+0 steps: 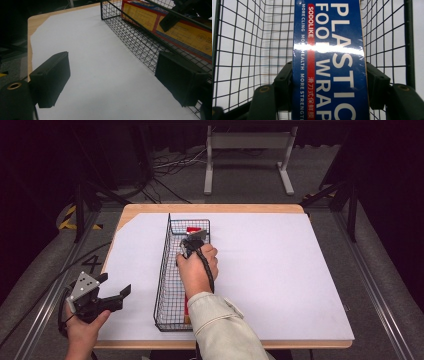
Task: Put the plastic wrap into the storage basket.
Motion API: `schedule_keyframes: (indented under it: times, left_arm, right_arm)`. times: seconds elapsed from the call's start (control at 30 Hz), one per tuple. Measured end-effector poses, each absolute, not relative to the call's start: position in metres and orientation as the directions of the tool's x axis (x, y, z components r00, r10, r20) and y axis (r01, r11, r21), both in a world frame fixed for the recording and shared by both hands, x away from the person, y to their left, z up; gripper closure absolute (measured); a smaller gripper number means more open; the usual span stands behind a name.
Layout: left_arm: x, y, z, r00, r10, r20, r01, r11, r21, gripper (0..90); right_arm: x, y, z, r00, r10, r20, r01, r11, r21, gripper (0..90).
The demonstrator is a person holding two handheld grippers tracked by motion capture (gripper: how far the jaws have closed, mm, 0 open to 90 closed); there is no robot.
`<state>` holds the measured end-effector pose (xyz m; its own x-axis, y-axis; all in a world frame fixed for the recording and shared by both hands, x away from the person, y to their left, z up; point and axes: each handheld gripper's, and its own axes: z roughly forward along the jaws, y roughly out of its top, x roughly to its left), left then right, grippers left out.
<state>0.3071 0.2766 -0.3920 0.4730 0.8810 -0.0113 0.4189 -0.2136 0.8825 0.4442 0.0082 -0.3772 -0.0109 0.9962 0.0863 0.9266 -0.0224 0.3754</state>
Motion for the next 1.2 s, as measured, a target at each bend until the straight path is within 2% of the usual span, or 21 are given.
schedule_keyframes:
  times: [0.3,0.33,0.43,0.73,0.93,1.2]
  left_arm:
    - [0.307,0.276,-0.392,0.473,0.881,-0.012,0.419,-0.212,0.883,13.2]
    - [0.307,0.276,-0.392,0.473,0.881,-0.012,0.419,-0.212,0.883,13.2]
    - [0.307,0.276,-0.392,0.476,0.879,-0.012,0.421,-0.216,0.881,13.1]
    - [0.307,0.276,-0.392,0.473,0.881,-0.013,0.419,-0.211,0.883,13.1]
    - [0.309,0.275,-0.392,0.477,0.879,-0.008,0.420,-0.220,0.881,13.0]
    - [0.314,0.273,-0.395,0.482,0.876,-0.016,0.430,-0.221,0.875,12.9]
  right_arm:
    - [0.445,0.010,-0.377,-0.016,0.997,0.078,0.925,-0.015,0.380,36.6]
    - [0.444,0.010,-0.375,-0.013,0.995,0.094,0.922,-0.025,0.386,36.9]
    - [0.443,0.013,-0.366,-0.037,0.998,0.052,0.909,0.011,0.417,41.8]
    - [0.443,0.015,-0.364,-0.055,0.998,0.040,0.911,0.034,0.412,41.4]
    - [0.443,0.013,-0.364,-0.066,0.996,0.059,0.907,0.035,0.421,39.0]
    - [0.440,0.011,-0.360,-0.142,0.987,0.077,0.882,0.091,0.462,28.8]
